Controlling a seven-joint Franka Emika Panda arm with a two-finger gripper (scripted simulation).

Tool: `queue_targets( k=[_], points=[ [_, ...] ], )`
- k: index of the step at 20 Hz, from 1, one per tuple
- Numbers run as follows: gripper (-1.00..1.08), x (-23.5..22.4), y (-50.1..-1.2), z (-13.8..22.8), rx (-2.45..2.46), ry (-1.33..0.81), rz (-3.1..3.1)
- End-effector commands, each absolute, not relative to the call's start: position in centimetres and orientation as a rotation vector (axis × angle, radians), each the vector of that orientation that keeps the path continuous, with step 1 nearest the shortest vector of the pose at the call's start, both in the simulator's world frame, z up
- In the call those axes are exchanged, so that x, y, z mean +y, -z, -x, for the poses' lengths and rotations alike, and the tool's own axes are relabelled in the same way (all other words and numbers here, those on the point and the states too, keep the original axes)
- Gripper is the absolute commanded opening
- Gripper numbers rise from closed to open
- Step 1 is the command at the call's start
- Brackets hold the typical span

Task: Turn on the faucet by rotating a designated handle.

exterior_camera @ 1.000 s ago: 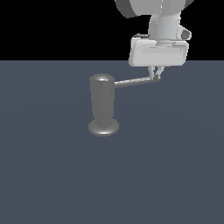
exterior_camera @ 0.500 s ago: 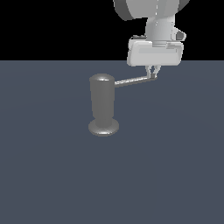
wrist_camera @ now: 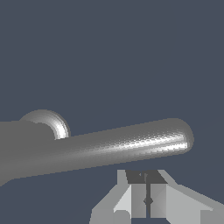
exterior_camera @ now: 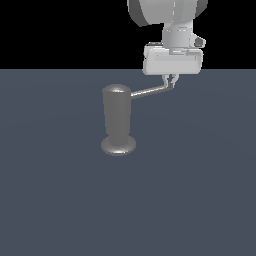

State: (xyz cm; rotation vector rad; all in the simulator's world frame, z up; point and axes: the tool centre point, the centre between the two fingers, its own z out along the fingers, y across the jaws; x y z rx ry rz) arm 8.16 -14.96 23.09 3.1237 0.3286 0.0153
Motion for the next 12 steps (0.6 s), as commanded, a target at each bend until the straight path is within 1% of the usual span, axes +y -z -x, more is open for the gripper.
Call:
queue_targets(
  k=[1, 12],
  points=[
    [-1.00, -13.7, -22.7, -9.2, 0.349, -0.016, -3.125],
    [-1.00, -13.0, -22.5, -12.0, 0.340, -0.011, -3.125]
  ],
)
